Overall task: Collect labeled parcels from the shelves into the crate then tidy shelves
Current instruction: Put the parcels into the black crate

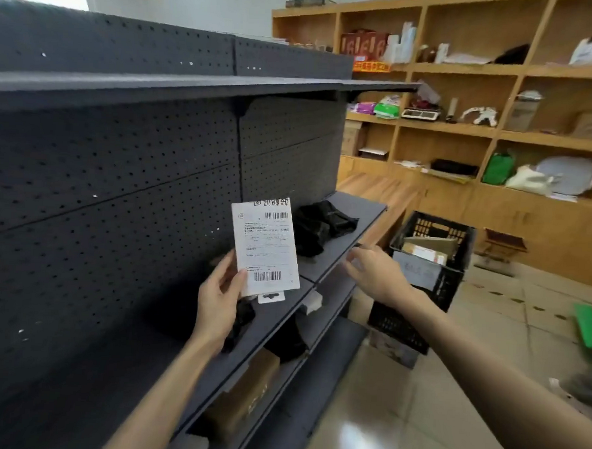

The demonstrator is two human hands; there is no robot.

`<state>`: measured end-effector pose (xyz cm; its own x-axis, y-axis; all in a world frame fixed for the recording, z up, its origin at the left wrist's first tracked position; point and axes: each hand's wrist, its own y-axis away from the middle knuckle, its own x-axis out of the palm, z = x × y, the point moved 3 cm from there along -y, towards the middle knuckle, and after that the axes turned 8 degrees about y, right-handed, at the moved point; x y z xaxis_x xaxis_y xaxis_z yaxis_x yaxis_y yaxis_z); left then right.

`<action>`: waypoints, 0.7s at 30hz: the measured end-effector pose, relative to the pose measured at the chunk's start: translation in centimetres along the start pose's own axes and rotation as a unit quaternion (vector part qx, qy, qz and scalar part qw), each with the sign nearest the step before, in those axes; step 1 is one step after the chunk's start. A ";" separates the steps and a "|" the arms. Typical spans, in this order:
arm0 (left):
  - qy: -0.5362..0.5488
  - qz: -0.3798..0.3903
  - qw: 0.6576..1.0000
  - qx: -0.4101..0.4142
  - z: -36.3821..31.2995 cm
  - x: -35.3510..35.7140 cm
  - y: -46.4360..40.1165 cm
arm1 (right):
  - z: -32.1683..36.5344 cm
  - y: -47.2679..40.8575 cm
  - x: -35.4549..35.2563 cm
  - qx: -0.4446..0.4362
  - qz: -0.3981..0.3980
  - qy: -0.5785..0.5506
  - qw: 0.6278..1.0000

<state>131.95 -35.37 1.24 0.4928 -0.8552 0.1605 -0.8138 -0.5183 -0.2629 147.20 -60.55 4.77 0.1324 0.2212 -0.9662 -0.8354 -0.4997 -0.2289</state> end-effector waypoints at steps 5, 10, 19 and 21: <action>0.018 0.102 0.995 -0.005 1.7 10.4 -1.1 | -10.1 4.2 -2.6 0.133 -0.025 0.076 0.988; 0.063 0.174 0.982 -0.037 2.9 20.1 -2.7 | -17.9 6.5 -4.7 0.210 -0.045 0.112 0.970; 0.070 0.252 0.965 -0.012 3.8 34.4 -7.2 | -28.6 4.6 -7.7 0.266 -0.048 0.152 0.951; 0.078 0.256 0.963 -0.018 4.5 36.7 -8.5 | -30.6 3.4 -7.9 0.270 -0.042 0.149 0.950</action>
<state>158.36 -62.36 5.14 -0.0267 -0.9867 0.1604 -0.9492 -0.0253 -0.3137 159.66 -89.67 8.02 0.2881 -0.0469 -0.9564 -0.9567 0.0291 -0.2896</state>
